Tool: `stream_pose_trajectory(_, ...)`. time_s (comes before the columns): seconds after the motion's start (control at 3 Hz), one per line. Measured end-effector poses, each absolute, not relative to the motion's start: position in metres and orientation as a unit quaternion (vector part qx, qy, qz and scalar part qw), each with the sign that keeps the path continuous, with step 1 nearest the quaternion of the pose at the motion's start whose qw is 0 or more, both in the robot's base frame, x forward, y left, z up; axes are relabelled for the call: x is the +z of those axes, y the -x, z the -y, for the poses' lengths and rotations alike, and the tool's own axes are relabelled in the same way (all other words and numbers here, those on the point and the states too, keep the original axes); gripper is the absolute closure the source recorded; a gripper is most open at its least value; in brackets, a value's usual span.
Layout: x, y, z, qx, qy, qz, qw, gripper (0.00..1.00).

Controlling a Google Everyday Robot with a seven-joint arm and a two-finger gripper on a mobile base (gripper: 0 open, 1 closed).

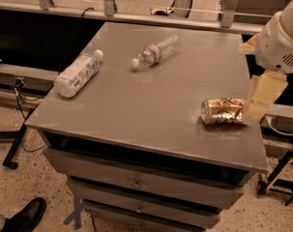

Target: Pick orange can

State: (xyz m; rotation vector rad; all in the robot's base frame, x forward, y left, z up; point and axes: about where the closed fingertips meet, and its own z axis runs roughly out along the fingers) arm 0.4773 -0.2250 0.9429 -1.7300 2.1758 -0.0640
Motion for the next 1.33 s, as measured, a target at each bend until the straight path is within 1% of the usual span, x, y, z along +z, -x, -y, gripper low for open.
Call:
stream_pose_trajectory(0.33,0.912,-0.498,0.237,-0.01,0.598,-0.781,0.178,0.0)
stream_pose_trajectory(1.0,0.863,-0.508,0.249,0.029,0.558,-0.812,0.168,0.0)
stream_pose_trajectory(1.33,0.843,-0.506,0.243,0.054,0.54,-0.824,0.164,0.16)
